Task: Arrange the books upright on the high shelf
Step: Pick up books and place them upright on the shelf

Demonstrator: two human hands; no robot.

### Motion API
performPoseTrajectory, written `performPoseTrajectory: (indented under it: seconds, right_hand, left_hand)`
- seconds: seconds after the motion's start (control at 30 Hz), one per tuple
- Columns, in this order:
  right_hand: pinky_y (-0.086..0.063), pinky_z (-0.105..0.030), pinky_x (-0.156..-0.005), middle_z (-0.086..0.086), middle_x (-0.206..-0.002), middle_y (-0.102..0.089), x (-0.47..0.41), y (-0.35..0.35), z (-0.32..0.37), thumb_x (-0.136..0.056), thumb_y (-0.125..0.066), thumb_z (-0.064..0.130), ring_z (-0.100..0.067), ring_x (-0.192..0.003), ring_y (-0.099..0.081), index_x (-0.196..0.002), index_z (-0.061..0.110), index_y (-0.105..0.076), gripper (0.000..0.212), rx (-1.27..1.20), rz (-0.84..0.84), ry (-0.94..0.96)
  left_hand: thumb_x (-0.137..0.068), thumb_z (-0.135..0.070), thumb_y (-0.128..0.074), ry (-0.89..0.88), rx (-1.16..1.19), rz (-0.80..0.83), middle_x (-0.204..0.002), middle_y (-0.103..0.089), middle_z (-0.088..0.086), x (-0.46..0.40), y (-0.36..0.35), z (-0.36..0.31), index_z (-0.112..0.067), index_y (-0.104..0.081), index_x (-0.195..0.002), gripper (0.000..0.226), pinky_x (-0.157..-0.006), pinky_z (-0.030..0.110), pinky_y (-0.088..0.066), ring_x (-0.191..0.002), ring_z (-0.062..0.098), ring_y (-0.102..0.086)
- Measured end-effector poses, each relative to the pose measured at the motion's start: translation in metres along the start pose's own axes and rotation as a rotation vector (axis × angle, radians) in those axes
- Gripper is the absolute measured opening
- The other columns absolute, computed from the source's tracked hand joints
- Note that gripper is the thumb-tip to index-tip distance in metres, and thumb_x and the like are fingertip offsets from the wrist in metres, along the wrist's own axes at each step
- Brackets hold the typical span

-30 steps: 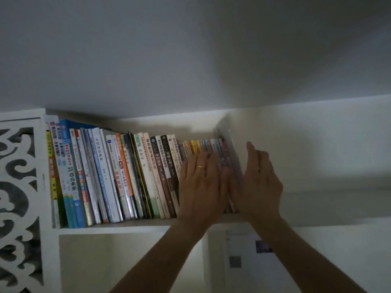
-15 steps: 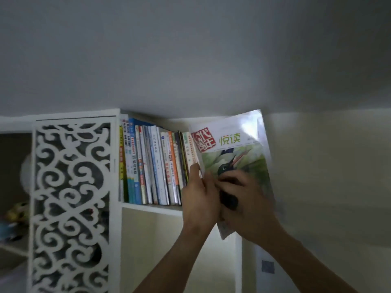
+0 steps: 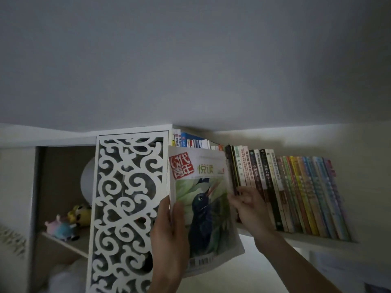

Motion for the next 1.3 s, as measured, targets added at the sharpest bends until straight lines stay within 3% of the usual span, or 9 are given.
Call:
performPoseTrajectory:
  seconds: [0.17,0.33,0.43,0.53,0.63,0.9,1.07,1.2,1.3]
  right_hand:
    - [-0.057,-0.047,-0.091,-0.007,-0.108,-0.076,-0.001,-0.029,-0.021,-0.101,-0.057,0.036,-0.027,-0.104,-0.072,-0.113,0.017,-0.075,0.028,-0.192,0.250,-0.210]
    - [-0.055,-0.048,-0.093,-0.005,-0.103,-0.077,-0.009,-0.053,-0.030,-0.104,-0.055,0.029,-0.026,-0.101,-0.073,-0.105,0.017,-0.077,0.025,-0.302,0.105,-0.131]
    - [-0.056,-0.042,-0.093,0.002,-0.102,-0.074,-0.020,-0.063,-0.030,-0.101,-0.059,0.033,-0.019,-0.102,-0.070,-0.106,0.021,-0.074,0.020,-0.018,0.039,0.048]
    - [-0.055,-0.042,-0.093,0.003,-0.111,-0.067,-0.038,-0.055,-0.025,-0.096,-0.064,0.039,-0.015,-0.107,-0.062,-0.112,0.023,-0.068,0.023,0.599,-0.319,0.558]
    - [-0.042,-0.047,-0.105,-0.012,-0.142,-0.051,-0.053,-0.044,-0.013,-0.090,-0.061,0.057,-0.032,-0.132,-0.044,-0.129,0.022,-0.061,0.053,0.920,-0.615,0.713]
    - [-0.015,-0.065,-0.121,-0.021,-0.168,-0.002,-0.098,-0.055,0.004,-0.077,-0.055,0.084,-0.043,-0.155,0.003,-0.158,0.028,-0.030,0.101,1.202,-0.510,0.750]
    - [-0.013,-0.065,-0.121,-0.023,-0.168,0.000,-0.108,-0.052,0.005,-0.072,-0.042,0.095,-0.046,-0.154,0.003,-0.160,0.028,-0.028,0.111,1.273,-0.515,0.778]
    - [-0.009,-0.064,-0.122,-0.025,-0.167,-0.001,-0.108,-0.055,0.005,-0.067,-0.040,0.099,-0.047,-0.153,0.004,-0.159,0.026,-0.030,0.118,1.267,-0.534,0.780]
    - [-0.008,-0.064,-0.122,-0.026,-0.167,0.000,-0.109,-0.054,0.004,-0.070,-0.041,0.097,-0.048,-0.153,0.005,-0.160,0.027,-0.029,0.115,1.283,-0.536,0.799]
  left_hand:
    - [-0.103,-0.036,-0.046,0.062,0.065,0.038,-0.097,-0.077,-0.006,-0.016,0.025,0.010,-0.033,-0.065,-0.109,0.021,-0.071,0.040,-0.063,-0.093,0.015,-0.074]
    - [-0.093,-0.037,-0.069,0.224,0.055,0.131,-0.093,-0.077,-0.016,-0.019,0.037,0.036,-0.045,-0.068,-0.105,0.015,-0.073,0.035,-0.062,-0.083,0.004,-0.074]
    - [-0.092,-0.030,-0.071,0.019,-0.264,0.084,-0.080,-0.072,-0.021,-0.019,0.041,0.058,-0.043,-0.061,-0.116,0.029,-0.069,0.032,-0.061,-0.073,0.005,-0.072]
    - [-0.096,-0.036,-0.064,-0.174,-0.468,-0.042,-0.077,-0.066,-0.015,-0.025,0.047,0.063,-0.023,-0.062,-0.125,0.032,-0.056,0.024,-0.055,-0.059,0.019,-0.070]
    - [-0.088,-0.043,-0.052,-0.291,-0.540,-0.113,-0.062,-0.066,-0.004,-0.032,0.052,0.056,-0.025,-0.058,-0.121,0.038,-0.047,0.015,-0.041,-0.040,0.018,-0.060]
    - [-0.083,-0.049,-0.052,-0.267,-0.439,-0.149,-0.047,-0.052,-0.015,-0.040,0.054,0.055,-0.038,-0.057,-0.116,0.035,-0.055,0.000,-0.039,-0.032,0.007,-0.047]
    - [-0.083,-0.048,-0.056,-0.280,-0.429,-0.125,-0.051,-0.057,-0.019,-0.045,0.051,0.058,-0.041,-0.057,-0.119,0.037,-0.056,-0.005,-0.037,-0.069,0.007,-0.063]
    - [-0.084,-0.022,-0.079,-0.249,-0.460,-0.102,-0.038,-0.045,-0.014,-0.052,0.047,0.066,-0.035,-0.068,-0.114,0.035,-0.049,-0.001,-0.037,-0.055,0.002,-0.061]
    - [-0.084,-0.023,-0.075,-0.280,-0.470,-0.076,-0.038,-0.042,-0.014,-0.052,0.045,0.068,-0.027,-0.072,-0.113,0.029,-0.047,-0.001,-0.036,-0.052,0.001,-0.059]
Point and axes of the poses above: each hand's wrist, its own x-axis away from the middle knuckle, its own y-axis out of the back of the hand, z = x × y, the point moved 3 cm from there along -x, towards the middle knuckle
